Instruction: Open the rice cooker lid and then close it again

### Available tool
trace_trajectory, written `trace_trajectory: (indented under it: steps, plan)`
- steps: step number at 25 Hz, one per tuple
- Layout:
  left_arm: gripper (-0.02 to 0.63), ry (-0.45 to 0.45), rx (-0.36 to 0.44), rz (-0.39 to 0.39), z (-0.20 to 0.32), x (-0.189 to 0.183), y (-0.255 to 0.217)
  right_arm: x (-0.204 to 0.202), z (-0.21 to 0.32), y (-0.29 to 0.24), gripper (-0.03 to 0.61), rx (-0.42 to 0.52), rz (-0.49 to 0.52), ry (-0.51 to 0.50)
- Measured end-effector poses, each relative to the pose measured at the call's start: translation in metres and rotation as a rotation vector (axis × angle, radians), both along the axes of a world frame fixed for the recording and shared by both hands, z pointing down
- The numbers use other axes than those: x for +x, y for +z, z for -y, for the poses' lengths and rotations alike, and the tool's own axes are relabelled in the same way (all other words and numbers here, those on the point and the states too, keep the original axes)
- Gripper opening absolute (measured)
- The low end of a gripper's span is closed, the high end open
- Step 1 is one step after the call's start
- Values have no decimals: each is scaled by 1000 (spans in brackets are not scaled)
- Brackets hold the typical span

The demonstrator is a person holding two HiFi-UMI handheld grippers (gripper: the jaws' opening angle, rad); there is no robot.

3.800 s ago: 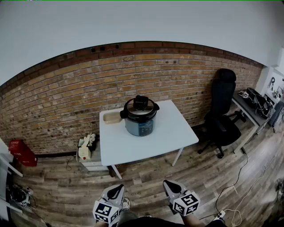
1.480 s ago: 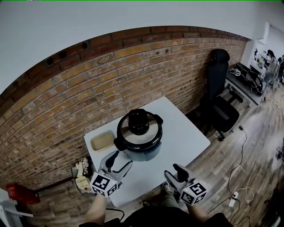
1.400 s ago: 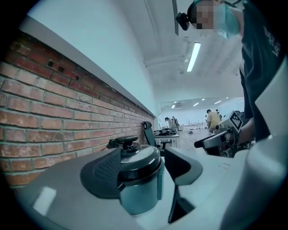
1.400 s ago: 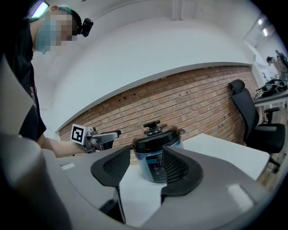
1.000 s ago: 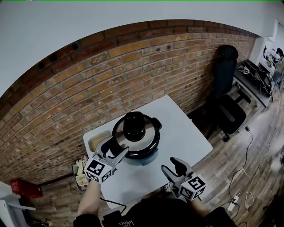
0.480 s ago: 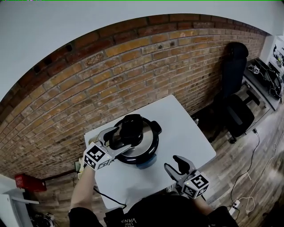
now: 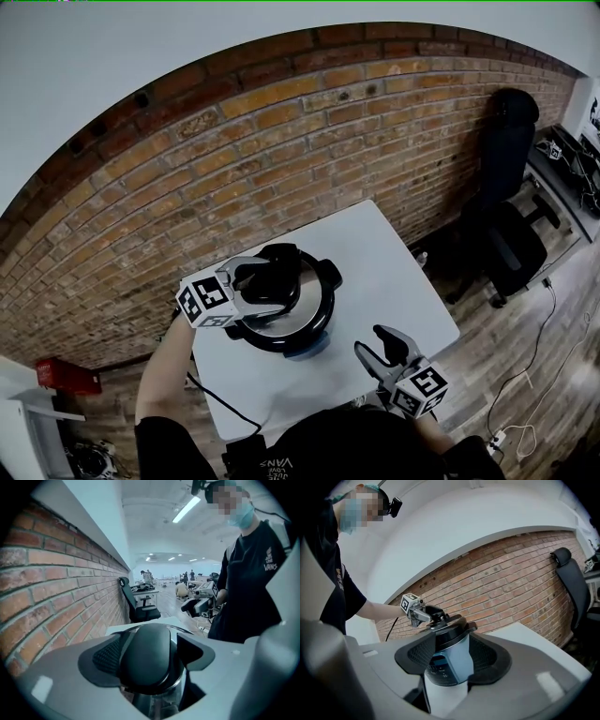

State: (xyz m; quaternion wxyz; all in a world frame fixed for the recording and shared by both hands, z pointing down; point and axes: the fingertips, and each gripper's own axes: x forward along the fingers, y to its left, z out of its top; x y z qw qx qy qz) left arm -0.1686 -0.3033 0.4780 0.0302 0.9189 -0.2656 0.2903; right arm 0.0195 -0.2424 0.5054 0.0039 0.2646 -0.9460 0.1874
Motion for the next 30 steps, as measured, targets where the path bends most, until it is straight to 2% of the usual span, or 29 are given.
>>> trace_trajectory:
  steps: [5, 9, 12, 16, 26, 30]
  plan:
    - [358, 50, -53, 62, 5, 4, 12, 0, 9, 2, 215, -4, 8, -9]
    - [357, 56, -77, 14, 6, 6, 14, -2, 13, 3, 215, -8, 10, -16]
    - [356, 52, -62, -32, 5, 5, 12, -4, 13, 7, 215, -18, 8, -20]
    - [326, 68, -35, -27, 4, 6, 12, -5, 15, 13, 215, -41, 6, -4]
    - [313, 5, -51, -15, 3, 3, 13, 2, 6, 8, 213, -47, -22, 42]
    - [310, -59, -46, -9, 7, 1, 11, 10, 4, 8, 213, -56, 16, 81]
